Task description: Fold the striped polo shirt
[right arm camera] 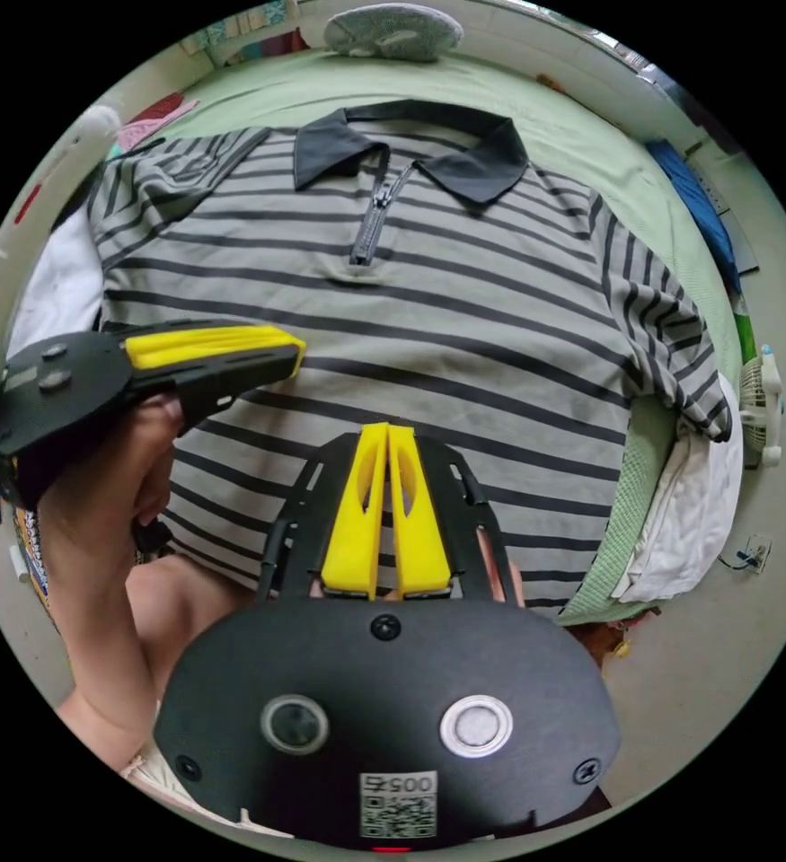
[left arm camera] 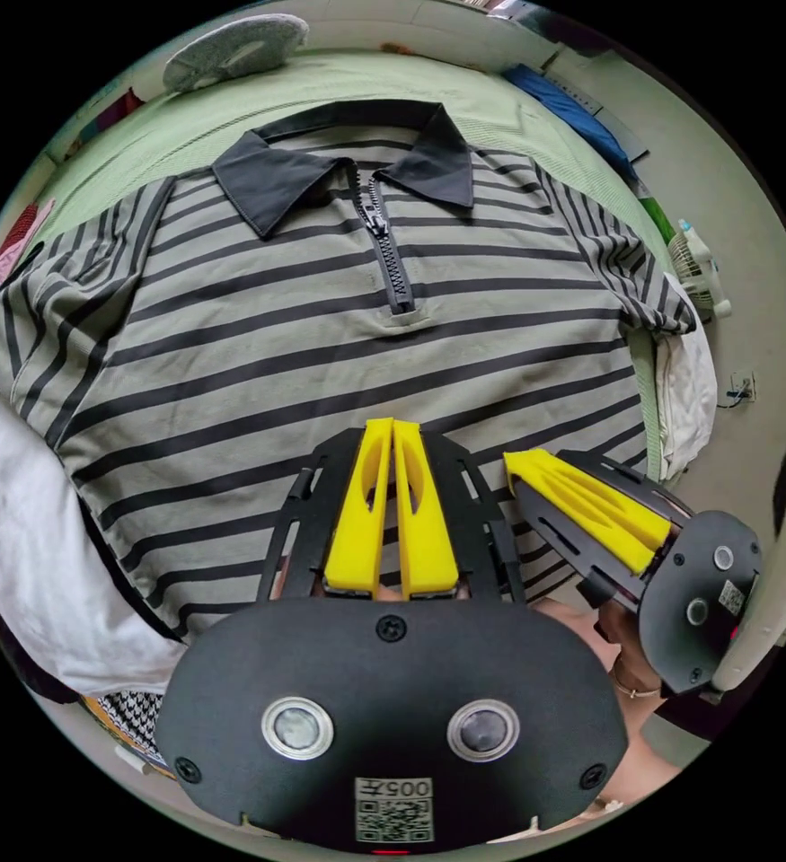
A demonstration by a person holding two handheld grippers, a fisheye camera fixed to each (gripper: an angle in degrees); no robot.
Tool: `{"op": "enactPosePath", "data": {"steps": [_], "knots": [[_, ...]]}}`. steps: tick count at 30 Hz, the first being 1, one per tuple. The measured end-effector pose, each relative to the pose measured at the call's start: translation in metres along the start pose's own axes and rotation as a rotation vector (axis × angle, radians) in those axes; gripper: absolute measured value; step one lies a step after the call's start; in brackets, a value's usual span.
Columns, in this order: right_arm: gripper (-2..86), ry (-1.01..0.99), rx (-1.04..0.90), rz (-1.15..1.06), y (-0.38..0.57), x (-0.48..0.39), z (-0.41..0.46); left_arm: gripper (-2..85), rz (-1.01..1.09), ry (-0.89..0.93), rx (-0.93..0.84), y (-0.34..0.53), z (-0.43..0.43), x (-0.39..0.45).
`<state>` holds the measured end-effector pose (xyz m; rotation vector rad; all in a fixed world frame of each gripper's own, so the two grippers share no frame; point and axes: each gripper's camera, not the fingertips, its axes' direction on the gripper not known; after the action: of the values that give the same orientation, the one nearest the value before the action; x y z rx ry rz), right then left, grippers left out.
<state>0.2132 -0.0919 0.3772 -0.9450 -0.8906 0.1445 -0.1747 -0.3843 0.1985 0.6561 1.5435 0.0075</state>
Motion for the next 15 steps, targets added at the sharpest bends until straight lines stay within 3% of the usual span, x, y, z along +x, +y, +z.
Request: {"op": "enactPosePath", "data": {"steps": [7,15], "knots": [[-1.2,0.015,-0.068,-0.015,0.007,-0.001,0.006,-0.7,-0.001,0.0,0.073,0.019,-0.033,-0.004],[-1.2,-0.048,0.19,-0.02,0.019,-0.008,-0.041,-0.6,-0.085,0.04,0.234,0.072,-0.091,-0.041]]}}
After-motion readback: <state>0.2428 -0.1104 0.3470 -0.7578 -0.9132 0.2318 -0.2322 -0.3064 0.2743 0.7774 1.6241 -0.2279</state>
